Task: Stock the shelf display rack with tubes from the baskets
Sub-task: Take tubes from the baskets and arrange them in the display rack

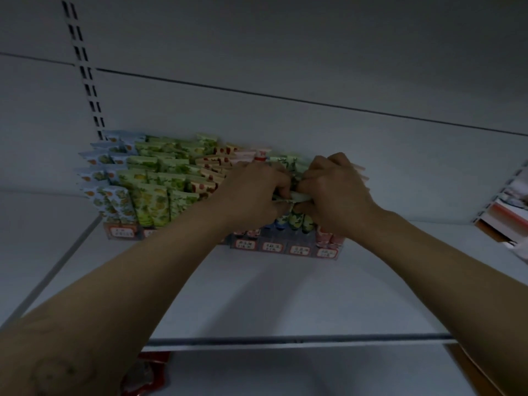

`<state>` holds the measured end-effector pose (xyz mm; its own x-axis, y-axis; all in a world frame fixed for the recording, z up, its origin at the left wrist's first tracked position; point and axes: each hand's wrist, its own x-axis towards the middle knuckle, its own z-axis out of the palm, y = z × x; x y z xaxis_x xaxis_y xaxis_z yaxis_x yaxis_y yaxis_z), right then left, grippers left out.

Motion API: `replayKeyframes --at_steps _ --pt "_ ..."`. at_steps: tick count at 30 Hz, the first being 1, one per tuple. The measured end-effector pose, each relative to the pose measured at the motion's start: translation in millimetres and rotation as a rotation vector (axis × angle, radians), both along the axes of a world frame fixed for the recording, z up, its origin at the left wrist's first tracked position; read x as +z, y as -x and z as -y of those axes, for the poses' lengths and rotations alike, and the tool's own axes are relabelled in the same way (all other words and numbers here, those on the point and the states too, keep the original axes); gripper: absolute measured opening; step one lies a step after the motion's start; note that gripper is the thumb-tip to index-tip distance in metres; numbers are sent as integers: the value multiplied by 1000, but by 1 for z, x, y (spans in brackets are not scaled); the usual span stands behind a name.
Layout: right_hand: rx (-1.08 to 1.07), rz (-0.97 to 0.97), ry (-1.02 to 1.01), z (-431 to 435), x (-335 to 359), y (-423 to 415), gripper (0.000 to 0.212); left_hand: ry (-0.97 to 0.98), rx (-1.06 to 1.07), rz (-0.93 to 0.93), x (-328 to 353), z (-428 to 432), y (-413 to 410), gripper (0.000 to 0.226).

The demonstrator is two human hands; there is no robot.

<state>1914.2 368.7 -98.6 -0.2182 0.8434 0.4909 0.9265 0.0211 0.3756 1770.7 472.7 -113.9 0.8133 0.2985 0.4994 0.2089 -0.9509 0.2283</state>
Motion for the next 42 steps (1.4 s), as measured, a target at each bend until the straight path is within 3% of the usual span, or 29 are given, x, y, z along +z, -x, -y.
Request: replayKeyframes --at_steps 14,24,27,33,36,38,40,42 --pt "78 60 67 -1 0 -8 22 34 -5 -13 -1 -2 0 14" --pt "-183 196 166 -13 0 4 9 55 -24 -43 1 -4 -2 20" --pt "-191 132 162 -13 -1 14 4 39 5 -72 2 -2 -3 22" --pt "-305 63 248 -9 3 17 15 -24 157 -18 -3 19 5 16" --pt "-245 123 146 10 7 16 27 -141 265 -173 -1 35 18 42" --pt "-228 -21 -44 37 15 19 43 -188 279 -181 2 43 32 53" --pt "-205 -155 -164 65 14 28 50 -235 260 -96 2 56 49 51" --pt "-175 -229 -161 92 3 45 48 -294 225 -28 -4 73 64 41"
